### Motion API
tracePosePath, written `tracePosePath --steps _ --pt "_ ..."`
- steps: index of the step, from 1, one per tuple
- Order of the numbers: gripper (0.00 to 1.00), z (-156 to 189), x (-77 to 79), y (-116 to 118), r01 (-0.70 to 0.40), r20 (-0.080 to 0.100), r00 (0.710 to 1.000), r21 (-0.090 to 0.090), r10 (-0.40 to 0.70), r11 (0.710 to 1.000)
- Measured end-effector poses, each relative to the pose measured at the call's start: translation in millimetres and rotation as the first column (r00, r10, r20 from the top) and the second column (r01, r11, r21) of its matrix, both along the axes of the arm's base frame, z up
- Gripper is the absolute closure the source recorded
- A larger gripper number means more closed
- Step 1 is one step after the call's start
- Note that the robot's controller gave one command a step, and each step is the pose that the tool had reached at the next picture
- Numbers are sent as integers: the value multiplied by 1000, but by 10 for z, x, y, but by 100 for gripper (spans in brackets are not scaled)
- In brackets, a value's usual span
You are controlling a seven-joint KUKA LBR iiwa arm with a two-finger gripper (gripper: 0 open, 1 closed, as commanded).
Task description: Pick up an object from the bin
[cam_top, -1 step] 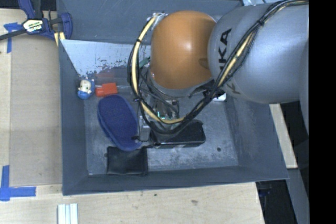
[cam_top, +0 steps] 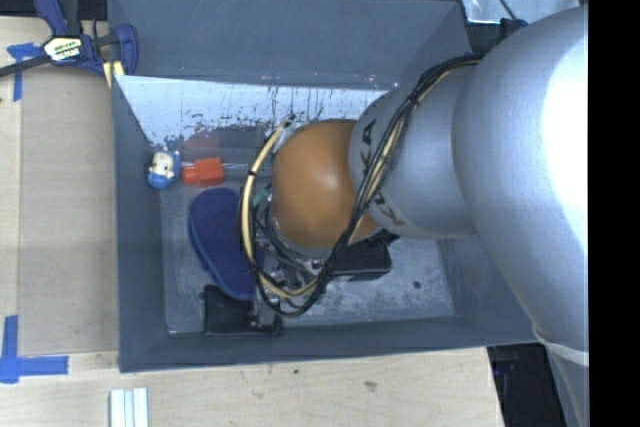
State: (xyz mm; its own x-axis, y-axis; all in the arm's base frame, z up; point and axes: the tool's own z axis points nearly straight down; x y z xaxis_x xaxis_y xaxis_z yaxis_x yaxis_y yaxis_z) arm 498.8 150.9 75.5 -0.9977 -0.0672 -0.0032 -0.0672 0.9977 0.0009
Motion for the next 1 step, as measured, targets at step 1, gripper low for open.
tracePosePath --steps 1 --pt "100 42 6 6 1 -1 1000 1 -1 1000"
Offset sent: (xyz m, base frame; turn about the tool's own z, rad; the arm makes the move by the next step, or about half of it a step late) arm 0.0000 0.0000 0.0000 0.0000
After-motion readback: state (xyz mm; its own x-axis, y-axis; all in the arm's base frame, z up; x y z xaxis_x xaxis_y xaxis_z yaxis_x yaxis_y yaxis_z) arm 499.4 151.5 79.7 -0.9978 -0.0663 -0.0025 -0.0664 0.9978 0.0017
